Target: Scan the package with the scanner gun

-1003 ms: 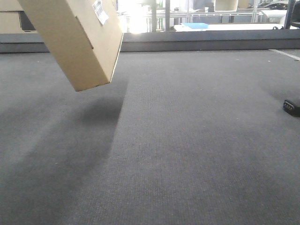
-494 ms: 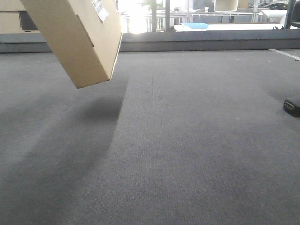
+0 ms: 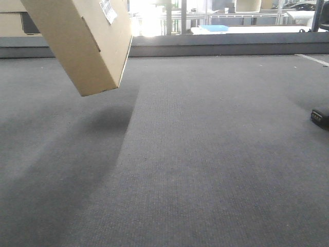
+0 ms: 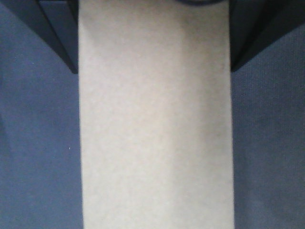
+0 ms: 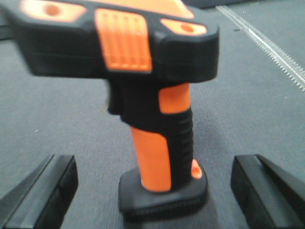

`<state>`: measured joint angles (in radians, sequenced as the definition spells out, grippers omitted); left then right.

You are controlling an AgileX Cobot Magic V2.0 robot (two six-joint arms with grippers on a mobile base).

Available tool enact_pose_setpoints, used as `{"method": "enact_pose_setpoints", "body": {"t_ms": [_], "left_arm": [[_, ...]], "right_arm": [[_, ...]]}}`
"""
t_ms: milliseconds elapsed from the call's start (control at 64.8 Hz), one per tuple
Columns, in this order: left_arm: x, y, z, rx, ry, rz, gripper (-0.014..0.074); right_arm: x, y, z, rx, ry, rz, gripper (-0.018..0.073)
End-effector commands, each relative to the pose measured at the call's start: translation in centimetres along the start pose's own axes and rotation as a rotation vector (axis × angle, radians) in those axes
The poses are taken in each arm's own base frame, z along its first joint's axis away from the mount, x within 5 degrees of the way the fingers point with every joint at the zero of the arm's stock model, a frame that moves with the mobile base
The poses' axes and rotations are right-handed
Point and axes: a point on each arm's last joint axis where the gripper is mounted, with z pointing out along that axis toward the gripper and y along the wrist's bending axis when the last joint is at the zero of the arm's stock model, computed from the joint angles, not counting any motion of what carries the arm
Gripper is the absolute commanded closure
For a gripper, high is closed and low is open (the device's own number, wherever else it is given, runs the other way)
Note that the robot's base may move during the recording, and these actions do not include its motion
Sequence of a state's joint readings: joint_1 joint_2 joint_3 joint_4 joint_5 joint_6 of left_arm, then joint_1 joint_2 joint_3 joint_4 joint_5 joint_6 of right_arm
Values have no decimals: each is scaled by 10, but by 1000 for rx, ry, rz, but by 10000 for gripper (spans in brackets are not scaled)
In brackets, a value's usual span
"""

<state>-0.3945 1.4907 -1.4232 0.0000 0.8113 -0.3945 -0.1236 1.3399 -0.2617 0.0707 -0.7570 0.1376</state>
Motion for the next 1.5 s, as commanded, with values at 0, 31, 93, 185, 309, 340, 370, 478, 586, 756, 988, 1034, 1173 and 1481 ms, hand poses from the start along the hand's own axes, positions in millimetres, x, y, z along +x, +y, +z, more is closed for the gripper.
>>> {"method": "enact_pose_setpoints", "body": {"t_ms": [0, 31, 93, 185, 309, 340, 370, 478, 586, 756, 988, 1034, 1173, 1481], "left_arm": [[-4, -4, -2, 25, -46, 5, 707], [-5, -4, -2, 26, -50, 5, 707], [-5, -5, -2, 28, -55, 5, 707], [-5, -4, -2, 25, -59, 9, 707], [-6, -4, -3, 25, -65, 12, 707], [-6, -4, -3, 25, -67, 12, 707], [-6, -4, -3, 26, -69, 12, 707], [-7, -4, -3, 28, -72, 12, 707], [-7, -5, -3, 28, -74, 12, 707], [-7, -5, -3, 29, -75, 12, 707], [-7, -5, -3, 31, -81, 12, 707], [-7, -5, -3, 31, -81, 12, 707], [-7, -5, -3, 31, -81, 12, 707], [-7, -5, -3, 32, -82, 12, 707]], "right_arm": [[-4, 0, 12, 5, -34, 8, -6], [-5, 0, 16, 4, -45, 7, -6], [-6, 0, 22, 2, -64, 6, -6], [-6, 0, 30, -1, -95, 4, -6], [-5, 0, 33, -1, -99, 3, -4], [-5, 0, 33, -1, -103, 3, -4], [-5, 0, 34, -2, -109, 3, -4], [-9, 0, 33, -5, -158, 6, -4], [-11, -2, 33, 16, -175, 23, -4], [-12, -2, 33, 21, -186, 27, -3], [-17, 0, 41, 8, -199, 21, -3], [-17, 2, 44, -3, -194, 12, -3], [-16, 2, 48, -12, -192, 4, -3], [-15, 2, 48, -11, -183, 4, -1]]}}
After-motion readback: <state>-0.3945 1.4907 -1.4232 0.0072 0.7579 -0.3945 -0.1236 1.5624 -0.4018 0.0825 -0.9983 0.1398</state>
